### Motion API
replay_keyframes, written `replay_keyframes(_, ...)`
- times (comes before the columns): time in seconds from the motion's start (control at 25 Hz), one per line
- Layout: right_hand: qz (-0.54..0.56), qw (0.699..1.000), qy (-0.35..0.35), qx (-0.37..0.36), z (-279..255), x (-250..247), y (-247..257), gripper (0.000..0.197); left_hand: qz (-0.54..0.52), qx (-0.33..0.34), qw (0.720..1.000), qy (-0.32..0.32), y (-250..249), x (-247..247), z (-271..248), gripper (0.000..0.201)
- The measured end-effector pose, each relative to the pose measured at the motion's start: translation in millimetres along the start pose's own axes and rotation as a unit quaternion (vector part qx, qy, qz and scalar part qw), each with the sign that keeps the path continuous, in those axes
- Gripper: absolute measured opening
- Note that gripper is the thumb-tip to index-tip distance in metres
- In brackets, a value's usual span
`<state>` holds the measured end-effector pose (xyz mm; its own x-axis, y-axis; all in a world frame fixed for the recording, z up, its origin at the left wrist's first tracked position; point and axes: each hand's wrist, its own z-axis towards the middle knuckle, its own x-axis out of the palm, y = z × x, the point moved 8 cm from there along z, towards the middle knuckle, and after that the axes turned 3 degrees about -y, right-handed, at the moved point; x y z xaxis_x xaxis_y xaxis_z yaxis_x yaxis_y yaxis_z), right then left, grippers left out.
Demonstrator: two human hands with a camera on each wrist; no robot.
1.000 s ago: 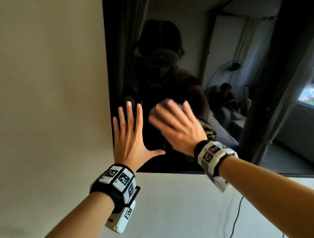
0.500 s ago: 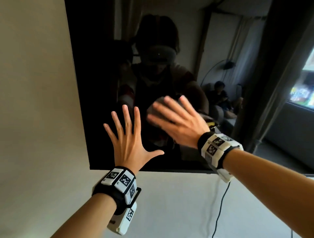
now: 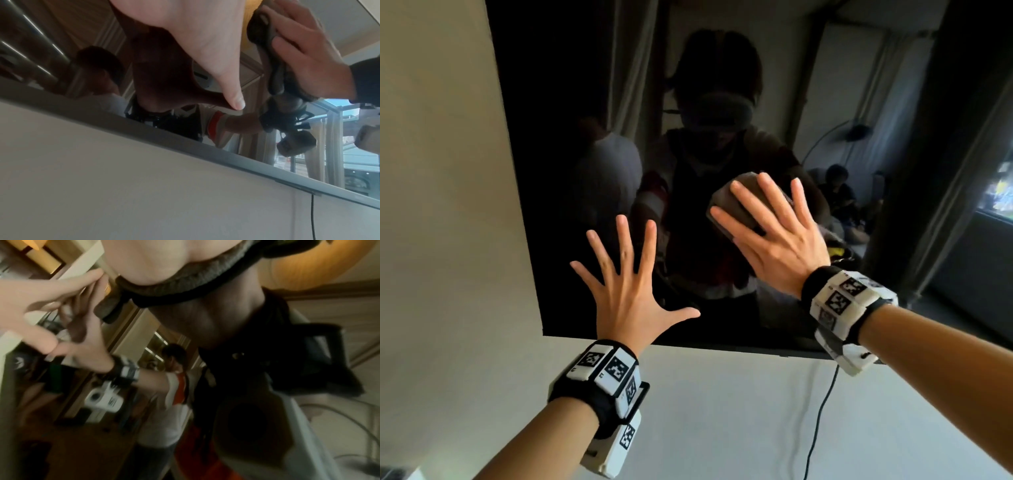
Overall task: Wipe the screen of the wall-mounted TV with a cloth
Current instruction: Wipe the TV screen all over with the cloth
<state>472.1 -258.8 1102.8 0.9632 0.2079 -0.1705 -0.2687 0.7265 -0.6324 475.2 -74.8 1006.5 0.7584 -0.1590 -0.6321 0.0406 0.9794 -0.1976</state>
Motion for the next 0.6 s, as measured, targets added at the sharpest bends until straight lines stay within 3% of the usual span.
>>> replay_keyframes(0.16,0.007,0.979,0.069,-0.194,-40.3,12.8,39.4,0.058,-0.007,-0.016,1.0,-0.003,-9.0,-1.8,-3.0,0.155)
replay_keyframes(0.2,0.009,0.981,0.059,-0.183,-32.2,9.6,25.6,0.056,-0.01,-0.013,1.0,-0.004,-17.3,-1.1,-5.0,0.155)
replay_keyframes(0.32,0.015,1.0,-0.005,0.011,-4.5,-6.0,-28.0,0.048,-0.024,-0.016,1.0,-0.009,-52.3,3.8,-7.0,0.151)
replay_keyframes(0.36,0.013,0.999,-0.013,0.038,-8.6,-7.4,-29.1,0.047,-0.038,-0.032,0.999,-0.007,-60.6,5.5,-5.6,0.15)
replay_keyframes(0.4,0.017,1.0,-0.007,0.021,-20.1,-4.0,-19.9,0.05,-0.052,-0.053,0.997,-0.005,-67.3,7.0,-4.5,0.15)
replay_keyframes(0.52,0.018,0.992,0.046,-0.118,-51.4,1.9,-3.7,0.057,-0.066,-0.089,0.994,0.003,-74.0,10.4,-3.4,0.151)
replay_keyframes(0.6,0.012,0.998,0.006,-0.061,-37.1,-9.3,-43.2,0.052,-0.062,-0.088,0.994,0.008,-74.0,10.4,-4.1,0.151)
